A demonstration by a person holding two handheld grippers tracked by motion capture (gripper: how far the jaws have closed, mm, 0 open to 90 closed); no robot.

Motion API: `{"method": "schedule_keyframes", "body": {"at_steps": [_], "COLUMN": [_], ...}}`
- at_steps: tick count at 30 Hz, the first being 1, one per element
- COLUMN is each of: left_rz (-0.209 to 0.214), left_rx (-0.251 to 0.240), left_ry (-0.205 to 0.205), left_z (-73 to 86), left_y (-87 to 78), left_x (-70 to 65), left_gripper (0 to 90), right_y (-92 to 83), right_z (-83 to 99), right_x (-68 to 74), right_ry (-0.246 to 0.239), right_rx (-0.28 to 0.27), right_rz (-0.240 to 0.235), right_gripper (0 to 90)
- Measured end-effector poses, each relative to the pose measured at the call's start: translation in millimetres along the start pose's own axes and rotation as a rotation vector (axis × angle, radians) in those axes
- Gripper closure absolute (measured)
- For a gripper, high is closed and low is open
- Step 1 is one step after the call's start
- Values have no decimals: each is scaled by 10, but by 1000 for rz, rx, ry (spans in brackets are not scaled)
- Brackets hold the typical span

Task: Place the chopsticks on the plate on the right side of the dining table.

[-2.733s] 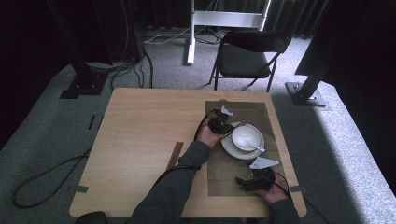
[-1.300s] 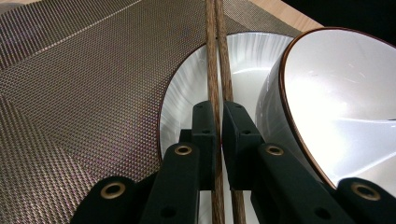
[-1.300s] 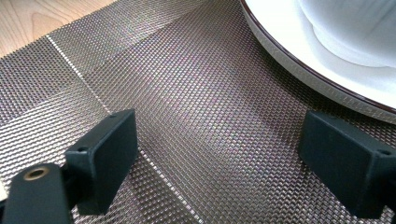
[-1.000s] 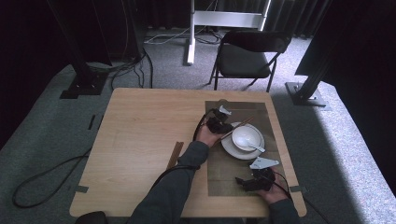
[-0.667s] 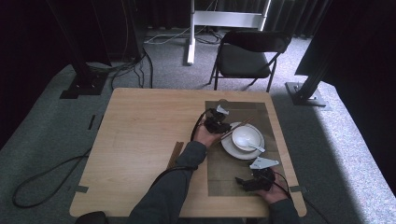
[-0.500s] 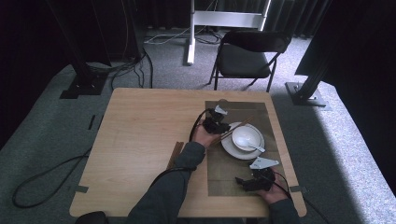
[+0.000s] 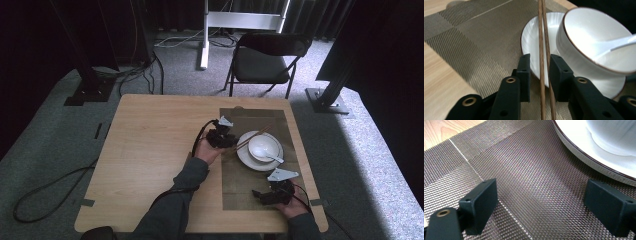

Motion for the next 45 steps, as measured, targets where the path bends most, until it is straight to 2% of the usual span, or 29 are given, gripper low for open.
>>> {"method": "schedule_keyframes", "body": {"at_steps": [3,7,11,14,16,18,29,30,36,42,45], "left_rz": [-8,-21,-9,-26,-22,-40,-53,-60,-66,-73,-73], "left_rx": [9,54,55,74,80,90,122,124,128,134,131], "left_ry": [18,49,40,62,63,74,96,108,142,180,188], "left_z": [48,189,268,312,341,369,430,419,399,369,357], "left_y": [-23,-41,-78,-76,-74,-72,-22,-18,-17,-7,-2], "left_x": [-12,-53,-87,-113,-125,-142,-163,-176,-204,-200,-194], "left_gripper": [672,646,628,616,611,608,678,733,795,808,808], "right_y": [0,-1,-1,-1,-1,-1,-1,-1,-5,-43,-63], "right_z": [0,0,0,0,0,0,-4,-12,-25,-34,-34], "right_x": [0,0,1,1,1,1,-1,0,12,26,32], "right_ry": [0,0,1,1,1,1,-1,1,6,7,11], "right_rx": [0,1,1,1,1,1,4,11,22,34,34], "right_rz": [0,0,-1,-1,0,0,-1,0,2,-6,-4], "right_gripper": [114,113,114,113,113,113,113,114,131,194,195]}}
Point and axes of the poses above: each handheld gripper's, and its own axes: y roughly forward along the jaws, z roughly out of its underside, x roughly to its left, the point moved 1 cm from there along y, roughly forward along the jaws, and after that the axes turned 5 degrees about -z, right-handed, at the moved point
